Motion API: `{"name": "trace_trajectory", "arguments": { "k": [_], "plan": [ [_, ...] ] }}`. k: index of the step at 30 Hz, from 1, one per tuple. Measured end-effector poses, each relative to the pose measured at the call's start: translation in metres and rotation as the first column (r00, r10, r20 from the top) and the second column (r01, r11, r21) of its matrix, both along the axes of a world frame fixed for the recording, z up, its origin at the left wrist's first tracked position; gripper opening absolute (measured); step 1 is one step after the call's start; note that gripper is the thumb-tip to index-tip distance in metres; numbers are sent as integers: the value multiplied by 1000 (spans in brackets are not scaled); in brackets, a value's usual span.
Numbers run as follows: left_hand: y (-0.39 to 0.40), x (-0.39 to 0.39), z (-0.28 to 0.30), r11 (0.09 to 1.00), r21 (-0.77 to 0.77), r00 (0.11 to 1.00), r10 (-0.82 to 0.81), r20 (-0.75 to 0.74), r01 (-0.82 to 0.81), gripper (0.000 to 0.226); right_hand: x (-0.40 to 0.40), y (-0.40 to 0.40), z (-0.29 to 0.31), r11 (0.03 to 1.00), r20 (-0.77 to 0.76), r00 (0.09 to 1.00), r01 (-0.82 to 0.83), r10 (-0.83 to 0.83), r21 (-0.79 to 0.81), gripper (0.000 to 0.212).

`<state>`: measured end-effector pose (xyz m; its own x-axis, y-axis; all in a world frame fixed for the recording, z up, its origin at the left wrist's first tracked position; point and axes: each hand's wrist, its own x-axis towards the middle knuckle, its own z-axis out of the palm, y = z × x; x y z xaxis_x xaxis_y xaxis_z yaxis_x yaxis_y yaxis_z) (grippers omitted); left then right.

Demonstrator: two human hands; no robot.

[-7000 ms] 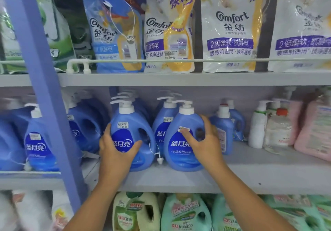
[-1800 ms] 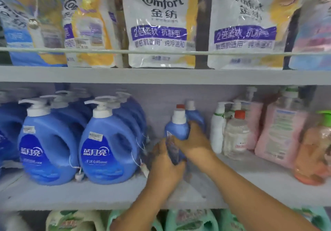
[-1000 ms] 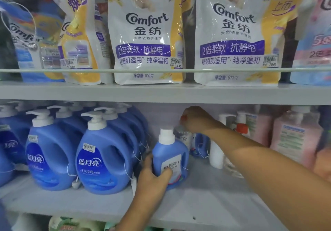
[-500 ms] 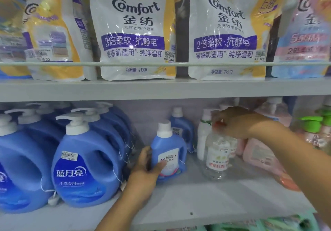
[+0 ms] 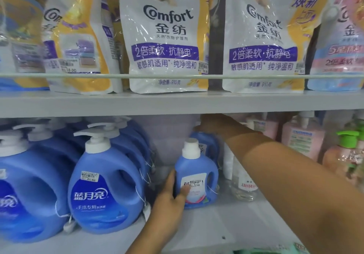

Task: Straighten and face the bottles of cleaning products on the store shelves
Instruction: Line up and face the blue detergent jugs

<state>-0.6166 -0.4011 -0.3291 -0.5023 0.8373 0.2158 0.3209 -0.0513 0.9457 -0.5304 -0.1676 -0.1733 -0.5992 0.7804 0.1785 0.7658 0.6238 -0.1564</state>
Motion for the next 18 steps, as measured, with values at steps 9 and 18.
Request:
{"name": "trace_trajectory", "arguments": {
  "k": [9,18],
  "plan": [
    [-4,-3,4,998,51,1000,-26,16,25,47,2,-4,8,991,-32,991,-129,128,-28,40],
    [-7,2,8,992,92,994,-92,62,86,48,12,-53,23,950,18,951,-306,308,-64,17]
  ]
}}
